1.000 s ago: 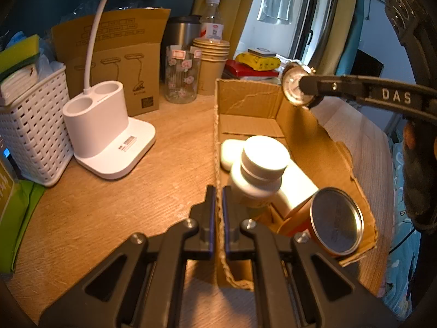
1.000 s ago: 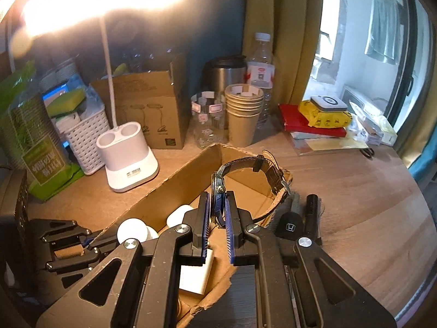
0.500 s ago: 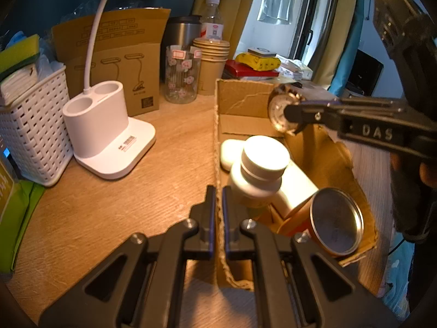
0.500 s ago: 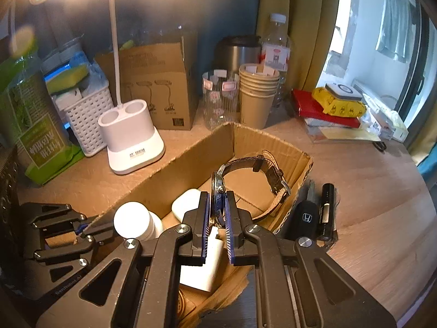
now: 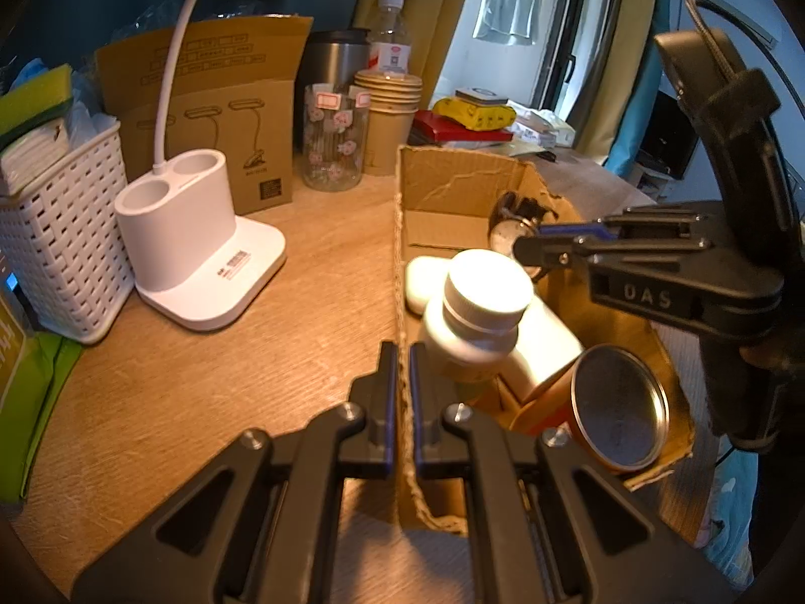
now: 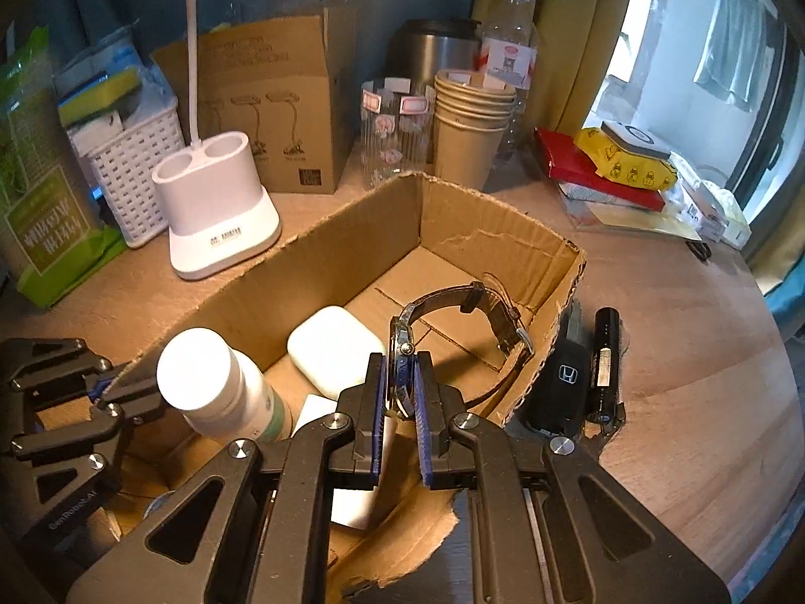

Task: Organize rigid objects
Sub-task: 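Lift the watch and carry it over the box with the right gripper, then open the right gripper to drop the watch into the box, then move the right gripper to the black flashlight beside the car keys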

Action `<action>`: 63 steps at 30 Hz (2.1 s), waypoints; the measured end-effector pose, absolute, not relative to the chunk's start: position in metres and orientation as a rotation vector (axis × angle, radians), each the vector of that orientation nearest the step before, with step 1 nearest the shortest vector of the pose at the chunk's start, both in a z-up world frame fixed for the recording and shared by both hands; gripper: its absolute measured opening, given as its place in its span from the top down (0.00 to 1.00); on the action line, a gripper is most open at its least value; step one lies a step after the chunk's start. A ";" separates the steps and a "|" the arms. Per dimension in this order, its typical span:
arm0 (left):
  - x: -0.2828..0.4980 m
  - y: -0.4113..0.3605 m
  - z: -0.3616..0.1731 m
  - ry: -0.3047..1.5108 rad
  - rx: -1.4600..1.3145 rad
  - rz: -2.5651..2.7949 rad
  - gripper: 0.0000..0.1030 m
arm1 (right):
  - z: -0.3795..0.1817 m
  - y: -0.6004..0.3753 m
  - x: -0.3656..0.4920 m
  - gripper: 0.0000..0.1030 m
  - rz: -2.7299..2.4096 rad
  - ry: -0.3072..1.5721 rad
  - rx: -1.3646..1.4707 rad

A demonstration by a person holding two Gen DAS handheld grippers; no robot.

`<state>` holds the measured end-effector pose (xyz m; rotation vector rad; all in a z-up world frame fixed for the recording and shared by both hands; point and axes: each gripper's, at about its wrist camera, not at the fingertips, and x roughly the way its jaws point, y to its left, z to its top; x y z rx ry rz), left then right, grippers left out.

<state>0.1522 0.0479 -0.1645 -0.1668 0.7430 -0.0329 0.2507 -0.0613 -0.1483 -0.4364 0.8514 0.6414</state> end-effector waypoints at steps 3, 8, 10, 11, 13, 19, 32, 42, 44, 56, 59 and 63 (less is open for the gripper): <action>0.152 0.048 -0.165 0.743 -0.167 -0.033 0.96 | -0.152 -0.059 0.251 0.89 0.633 0.858 -0.454; 0.152 0.048 -0.164 0.742 -0.165 -0.033 0.96 | -0.154 -0.058 0.252 0.89 0.630 0.864 -0.460; 0.152 0.047 -0.164 0.742 -0.165 -0.033 0.96 | -0.154 -0.058 0.252 0.89 0.630 0.866 -0.460; 0.152 0.048 -0.164 0.742 -0.165 -0.033 0.96 | -0.154 -0.058 0.252 0.89 0.630 0.866 -0.457; 0.152 0.047 -0.164 0.742 -0.165 -0.034 0.96 | -0.154 -0.058 0.253 0.89 0.629 0.872 -0.450; 0.152 0.047 -0.163 0.742 -0.166 -0.032 0.96 | -0.151 -0.061 0.254 0.89 0.629 0.874 -0.437; 0.151 0.047 -0.163 0.742 -0.165 -0.031 0.96 | -0.128 -0.072 0.248 0.82 0.619 0.827 -0.375; 0.151 0.047 -0.162 0.739 -0.165 -0.032 0.96 | -0.109 -0.093 0.245 0.64 0.572 0.785 -0.331; 0.151 0.047 -0.162 0.740 -0.166 -0.032 0.96 | -0.105 -0.099 0.246 0.62 0.557 0.776 -0.319; 0.151 0.046 -0.162 0.740 -0.166 -0.032 0.96 | -0.097 -0.132 0.254 0.58 0.479 0.761 -0.279; 0.151 0.047 -0.162 0.740 -0.166 -0.032 0.96 | -0.099 -0.140 0.257 0.58 0.458 0.764 -0.269; 0.151 0.047 -0.162 0.739 -0.165 -0.032 0.96 | -0.101 -0.151 0.260 0.58 0.433 0.767 -0.252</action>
